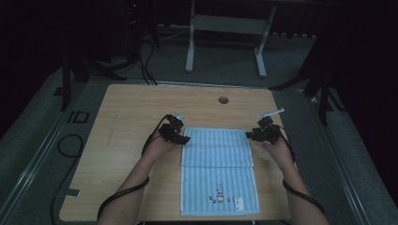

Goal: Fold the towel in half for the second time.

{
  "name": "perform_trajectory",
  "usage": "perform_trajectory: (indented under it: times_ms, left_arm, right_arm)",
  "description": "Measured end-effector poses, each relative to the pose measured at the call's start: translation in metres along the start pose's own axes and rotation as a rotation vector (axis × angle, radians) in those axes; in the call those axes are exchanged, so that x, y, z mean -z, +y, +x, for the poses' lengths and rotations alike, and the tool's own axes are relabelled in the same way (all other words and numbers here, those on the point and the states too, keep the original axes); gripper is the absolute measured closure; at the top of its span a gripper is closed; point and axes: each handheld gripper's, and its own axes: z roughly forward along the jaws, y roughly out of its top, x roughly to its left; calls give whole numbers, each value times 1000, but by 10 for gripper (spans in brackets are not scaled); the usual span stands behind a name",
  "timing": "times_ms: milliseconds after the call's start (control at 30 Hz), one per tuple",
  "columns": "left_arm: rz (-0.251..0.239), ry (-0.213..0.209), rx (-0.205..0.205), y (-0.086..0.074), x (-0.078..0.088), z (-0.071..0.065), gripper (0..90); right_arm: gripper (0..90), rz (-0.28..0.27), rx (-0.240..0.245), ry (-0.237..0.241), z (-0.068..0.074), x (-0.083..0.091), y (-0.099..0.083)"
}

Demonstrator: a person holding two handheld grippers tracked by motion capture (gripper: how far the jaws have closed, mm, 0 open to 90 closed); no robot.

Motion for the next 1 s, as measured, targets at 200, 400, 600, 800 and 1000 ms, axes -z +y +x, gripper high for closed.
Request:
perform_trajectory:
  times_ms: [200, 400, 600, 800, 1000]
  left_arm:
    - [11, 16, 22, 8, -17, 6, 437]
    - [26, 40, 40, 12, -28, 8, 457]
    - [11, 39, 6, 15, -32, 3, 561]
    - [2, 33, -66, 17, -34, -10, 860]
    - [-107, -52, 6, 25, -6, -6, 875]
  right_arm:
    - [486, 67, -29, -34, -5, -25, 7]
    - [548, 97, -40, -37, -2, -44, 6]
    - [771, 92, 2, -61, 1, -45, 6]
    - [860, 82, 2, -59, 5, -44, 4]
    - [881, 32, 33, -57, 6, -23, 13]
